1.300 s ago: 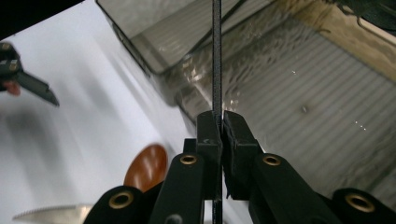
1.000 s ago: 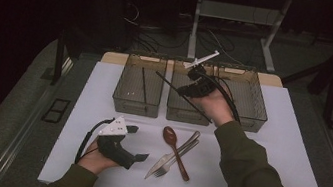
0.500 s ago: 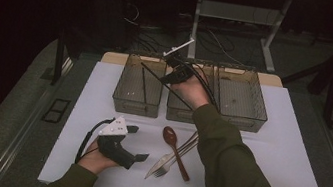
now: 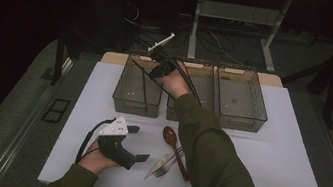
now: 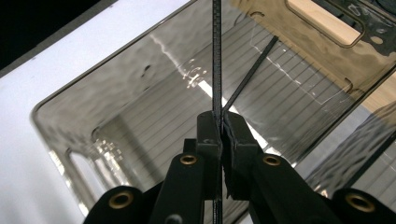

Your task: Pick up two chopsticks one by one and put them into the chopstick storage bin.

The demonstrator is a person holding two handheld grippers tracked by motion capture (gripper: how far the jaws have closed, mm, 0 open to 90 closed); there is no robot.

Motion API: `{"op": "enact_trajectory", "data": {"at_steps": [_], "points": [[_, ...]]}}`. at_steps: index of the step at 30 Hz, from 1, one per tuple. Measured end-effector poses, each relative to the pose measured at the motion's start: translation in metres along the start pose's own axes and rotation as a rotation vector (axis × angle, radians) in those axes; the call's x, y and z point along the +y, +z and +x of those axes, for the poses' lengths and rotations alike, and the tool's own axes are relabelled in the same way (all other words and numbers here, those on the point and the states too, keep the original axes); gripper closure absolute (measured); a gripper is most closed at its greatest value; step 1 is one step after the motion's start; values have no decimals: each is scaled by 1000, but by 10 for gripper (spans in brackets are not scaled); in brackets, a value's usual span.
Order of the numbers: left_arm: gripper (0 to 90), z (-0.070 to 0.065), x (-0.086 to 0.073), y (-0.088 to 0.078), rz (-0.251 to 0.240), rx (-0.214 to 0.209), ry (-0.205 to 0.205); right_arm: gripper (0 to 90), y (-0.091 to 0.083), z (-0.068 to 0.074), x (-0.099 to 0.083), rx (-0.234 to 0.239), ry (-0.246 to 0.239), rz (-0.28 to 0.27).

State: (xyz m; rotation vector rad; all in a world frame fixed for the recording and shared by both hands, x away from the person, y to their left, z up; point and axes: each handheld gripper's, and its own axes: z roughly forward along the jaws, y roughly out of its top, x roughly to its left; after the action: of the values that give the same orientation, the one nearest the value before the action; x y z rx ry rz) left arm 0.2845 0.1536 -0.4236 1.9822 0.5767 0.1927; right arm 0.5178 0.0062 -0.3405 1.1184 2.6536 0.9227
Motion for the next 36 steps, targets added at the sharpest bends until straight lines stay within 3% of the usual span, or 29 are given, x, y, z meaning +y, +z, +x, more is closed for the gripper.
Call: {"op": "enact_trajectory", "data": {"at_steps": [11,15,18,24,31,36], "points": [[0,0,1,1,3,-8,7,849,26,-2,16,-29,8,43],[0,0,1,1,0,-9,9,838,29,-3,19,-44,13,29],[0,0,1,1,-2,-7,8,757,28,-4,19,-47,16,15],[0,-1,1,1,3,-9,12,678,18,-3,19,-42,14,-19],[0,-1,1,1,6,-8,14,602,4,-1,14,-3,-4,-72],[0,-1,1,2,12,-4,15,492,-6,-6,3,41,-5,-123]]}}
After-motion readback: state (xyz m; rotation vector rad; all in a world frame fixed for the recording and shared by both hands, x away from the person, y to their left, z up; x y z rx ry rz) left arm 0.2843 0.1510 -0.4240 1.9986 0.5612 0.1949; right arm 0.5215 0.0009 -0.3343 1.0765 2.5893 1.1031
